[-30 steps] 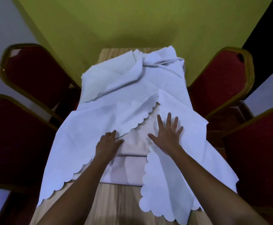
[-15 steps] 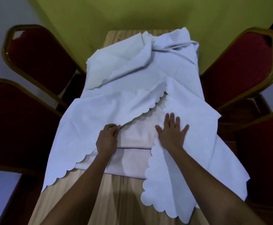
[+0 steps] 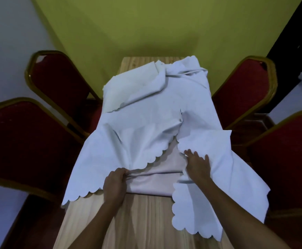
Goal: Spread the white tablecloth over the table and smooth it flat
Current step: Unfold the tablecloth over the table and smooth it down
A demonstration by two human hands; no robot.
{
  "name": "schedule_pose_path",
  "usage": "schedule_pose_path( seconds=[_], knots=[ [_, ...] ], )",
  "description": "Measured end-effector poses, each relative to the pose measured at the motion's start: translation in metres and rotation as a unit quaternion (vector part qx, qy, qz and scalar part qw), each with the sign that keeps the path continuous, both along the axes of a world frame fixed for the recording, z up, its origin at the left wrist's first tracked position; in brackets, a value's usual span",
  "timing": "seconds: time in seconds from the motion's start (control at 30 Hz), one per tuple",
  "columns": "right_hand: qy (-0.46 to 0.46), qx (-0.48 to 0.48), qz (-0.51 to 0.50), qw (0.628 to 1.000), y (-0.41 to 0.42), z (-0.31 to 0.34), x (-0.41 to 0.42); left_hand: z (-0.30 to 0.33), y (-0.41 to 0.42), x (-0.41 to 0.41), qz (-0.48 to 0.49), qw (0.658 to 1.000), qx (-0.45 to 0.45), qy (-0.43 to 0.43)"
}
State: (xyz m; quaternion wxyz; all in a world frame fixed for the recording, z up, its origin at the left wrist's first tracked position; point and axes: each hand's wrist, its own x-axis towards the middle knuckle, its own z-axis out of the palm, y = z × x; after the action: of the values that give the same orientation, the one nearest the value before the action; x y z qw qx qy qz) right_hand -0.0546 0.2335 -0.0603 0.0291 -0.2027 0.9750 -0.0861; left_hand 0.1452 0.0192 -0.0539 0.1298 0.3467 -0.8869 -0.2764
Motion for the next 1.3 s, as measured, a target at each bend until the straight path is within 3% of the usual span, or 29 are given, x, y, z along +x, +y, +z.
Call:
schedule_pose_path(
  seconds=[0.13,0.2,0.27,0.33,0.43,0.53,0.6,0.67,0.73,0.87,1.0,1.13,1.2,1.3],
  knots=[
    [-0.069,-0.05,-0.026,0.996,0.016,0.022,0.029,0.006,-0.006,0.028,-0.021,0.996,-0.038,-0.083],
    [-0.098,-0.176,-0.061,0.978,0.029,0.034,0.04,0.011,-0.009,0.04,-0.032,0.993,-0.052,-0.106],
    [-0.075,-0.306,-0.091,0.945,0.044,0.048,0.055,0.014,-0.015,0.056,-0.059,0.987,-0.078,-0.124],
    [-0.034,-0.373,-0.101,0.922,0.053,0.066,0.063,0.02,-0.023,0.069,-0.084,0.982,-0.097,-0.139],
    [-0.027,-0.429,-0.076,0.9,0.055,0.095,0.07,0.039,-0.042,0.093,-0.05,0.987,-0.103,-0.113],
    [-0.067,-0.443,-0.041,0.893,0.049,0.121,0.069,0.05,-0.065,0.118,0.043,0.998,-0.046,0.003],
    [-0.081,-0.432,-0.029,0.898,0.046,0.128,0.071,0.055,-0.078,0.138,0.081,0.995,-0.001,0.059],
    [-0.082,-0.357,-0.024,0.93,0.049,0.123,0.071,0.058,-0.087,0.156,0.049,0.998,-0.011,0.046],
    [-0.096,-0.272,-0.006,0.957,0.047,0.116,0.071,0.057,-0.092,0.179,0.006,1.0,-0.017,-0.006],
    [-0.196,-0.236,-0.009,0.952,0.033,0.114,0.073,0.038,-0.088,0.226,-0.049,0.982,0.041,-0.179],
    [-0.298,-0.192,0.099,0.93,0.023,0.126,0.083,0.016,-0.072,0.275,-0.044,0.924,0.134,-0.356],
    [-0.387,-0.093,0.146,0.905,0.031,0.143,0.091,0.007,-0.054,0.306,-0.039,0.84,0.199,-0.503],
    [-0.404,-0.052,0.163,0.899,0.037,0.141,0.089,0.011,-0.056,0.299,0.053,0.851,0.22,-0.475],
    [-0.431,-0.008,0.15,0.89,0.051,0.129,0.093,0.025,-0.06,0.262,0.213,0.901,0.188,-0.328]
  ],
)
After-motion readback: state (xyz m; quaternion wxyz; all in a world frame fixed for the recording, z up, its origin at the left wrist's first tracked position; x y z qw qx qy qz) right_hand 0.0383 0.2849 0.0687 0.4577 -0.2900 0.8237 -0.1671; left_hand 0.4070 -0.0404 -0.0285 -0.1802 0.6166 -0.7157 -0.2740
